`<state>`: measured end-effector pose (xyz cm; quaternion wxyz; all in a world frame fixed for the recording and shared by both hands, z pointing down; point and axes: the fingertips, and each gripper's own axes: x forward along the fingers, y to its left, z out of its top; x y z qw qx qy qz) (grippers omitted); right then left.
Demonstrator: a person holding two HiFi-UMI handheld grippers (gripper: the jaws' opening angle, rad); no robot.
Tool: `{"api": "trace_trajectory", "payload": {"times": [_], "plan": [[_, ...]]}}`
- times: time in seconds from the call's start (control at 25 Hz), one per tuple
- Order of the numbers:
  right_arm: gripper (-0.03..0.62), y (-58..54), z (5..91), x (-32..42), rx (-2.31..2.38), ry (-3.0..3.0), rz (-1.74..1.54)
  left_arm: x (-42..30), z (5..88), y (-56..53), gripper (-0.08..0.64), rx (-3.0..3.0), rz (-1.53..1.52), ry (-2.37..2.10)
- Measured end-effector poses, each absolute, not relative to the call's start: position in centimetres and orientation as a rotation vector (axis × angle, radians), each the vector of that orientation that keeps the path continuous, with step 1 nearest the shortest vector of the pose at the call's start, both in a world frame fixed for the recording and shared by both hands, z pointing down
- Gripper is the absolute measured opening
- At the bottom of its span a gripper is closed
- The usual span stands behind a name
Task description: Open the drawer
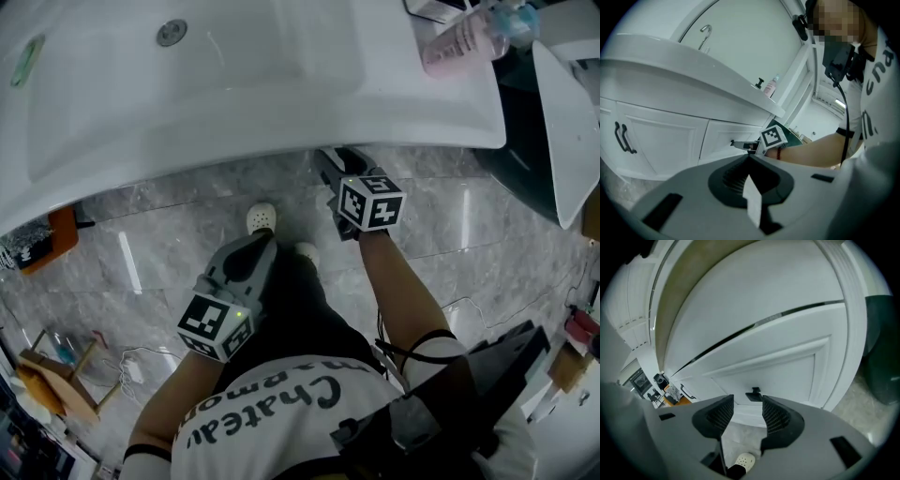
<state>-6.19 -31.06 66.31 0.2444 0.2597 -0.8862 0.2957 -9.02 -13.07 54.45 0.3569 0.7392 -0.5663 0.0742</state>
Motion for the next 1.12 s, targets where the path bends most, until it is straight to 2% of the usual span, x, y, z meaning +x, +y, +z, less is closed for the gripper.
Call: {"api": "trace_trajectory", "payload": {"times": [0.36, 0.52, 1.12], "plan": [[0.189, -32.6, 68.0, -7.7, 0.738, -2.317, 0.741, -10.0, 55.0, -12.2, 0.008, 1.877, 0.199, -1.452], [0.153, -33.4, 68.3, -7.9, 0.811, -2.249, 0.705, -10.6, 55.2, -12.1, 0.008, 1.862, 0.192, -1.454], [0.146, -33.3, 68.5, -8.1, 0.887, -2.178, 0.618, -10.0, 54.4, -11.8, 0.008, 1.859, 0.184, -1.441]]}}
